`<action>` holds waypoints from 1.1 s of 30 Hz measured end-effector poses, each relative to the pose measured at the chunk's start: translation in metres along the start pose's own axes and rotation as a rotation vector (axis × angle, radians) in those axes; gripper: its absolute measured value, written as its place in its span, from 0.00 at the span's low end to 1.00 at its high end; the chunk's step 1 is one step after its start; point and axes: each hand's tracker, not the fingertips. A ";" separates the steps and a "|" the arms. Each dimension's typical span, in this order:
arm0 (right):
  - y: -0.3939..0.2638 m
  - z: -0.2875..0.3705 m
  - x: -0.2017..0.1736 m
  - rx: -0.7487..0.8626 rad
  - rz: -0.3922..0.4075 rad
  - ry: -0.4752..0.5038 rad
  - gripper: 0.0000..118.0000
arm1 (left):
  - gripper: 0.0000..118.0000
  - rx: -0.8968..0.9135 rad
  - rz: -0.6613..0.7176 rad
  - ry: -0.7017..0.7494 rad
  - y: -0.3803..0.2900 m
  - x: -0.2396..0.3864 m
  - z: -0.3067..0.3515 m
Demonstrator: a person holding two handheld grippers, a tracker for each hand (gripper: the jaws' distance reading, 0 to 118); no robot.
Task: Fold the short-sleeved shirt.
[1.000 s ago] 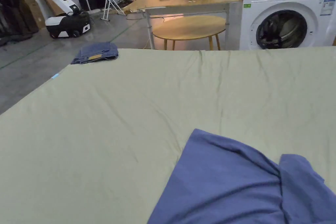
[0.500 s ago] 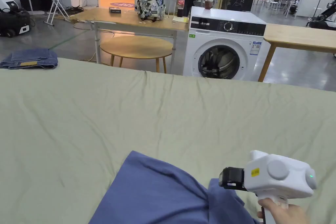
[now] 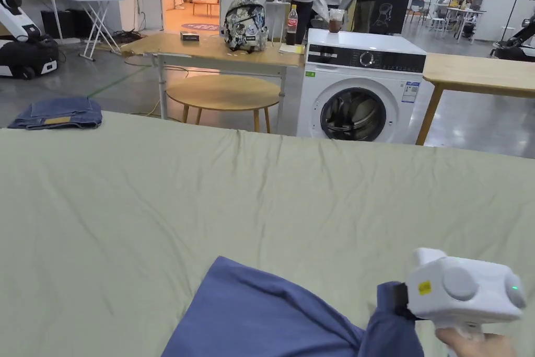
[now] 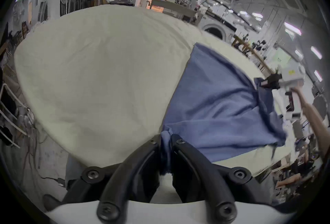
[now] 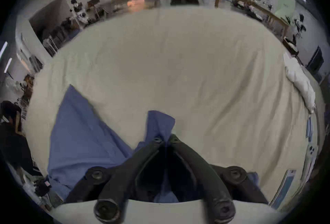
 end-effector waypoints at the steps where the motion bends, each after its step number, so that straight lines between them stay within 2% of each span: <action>1: -0.003 0.032 -0.007 0.066 0.019 0.014 0.00 | 0.04 0.057 0.017 -0.032 0.010 0.003 0.012; 4: 0.006 0.106 0.000 0.226 0.044 0.018 0.00 | 0.04 0.211 -0.059 -0.077 0.051 0.014 0.043; 5: 0.016 0.109 0.017 0.292 0.041 -0.005 0.00 | 0.04 0.260 -0.086 -0.083 0.066 0.021 0.052; 10: 0.063 0.214 0.032 0.526 0.049 -0.058 0.00 | 0.04 0.419 -0.162 -0.225 0.174 0.059 0.068; 13: 0.101 0.255 0.034 0.619 0.055 -0.110 0.00 | 0.04 0.476 -0.280 -0.207 0.242 0.091 0.066; 16: 0.142 0.286 0.033 0.694 0.032 -0.120 0.00 | 0.04 0.509 -0.312 -0.198 0.307 0.130 0.067; 18: 0.169 0.302 0.024 0.752 0.032 -0.174 0.00 | 0.04 0.525 -0.339 -0.188 0.353 0.139 0.058; 22: 0.232 0.327 0.003 0.816 0.102 -0.256 0.00 | 0.04 0.606 -0.407 -0.134 0.415 0.179 0.065; 26: 0.303 0.330 -0.003 0.851 0.105 -0.285 0.00 | 0.04 0.651 -0.358 -0.127 0.467 0.208 0.066; 30: 0.354 0.329 -0.006 0.890 0.079 -0.273 0.00 | 0.04 0.672 -0.401 -0.097 0.513 0.227 0.058; 33: 0.383 0.327 -0.011 0.897 0.122 -0.349 0.00 | 0.04 0.689 -0.427 -0.046 0.534 0.238 0.055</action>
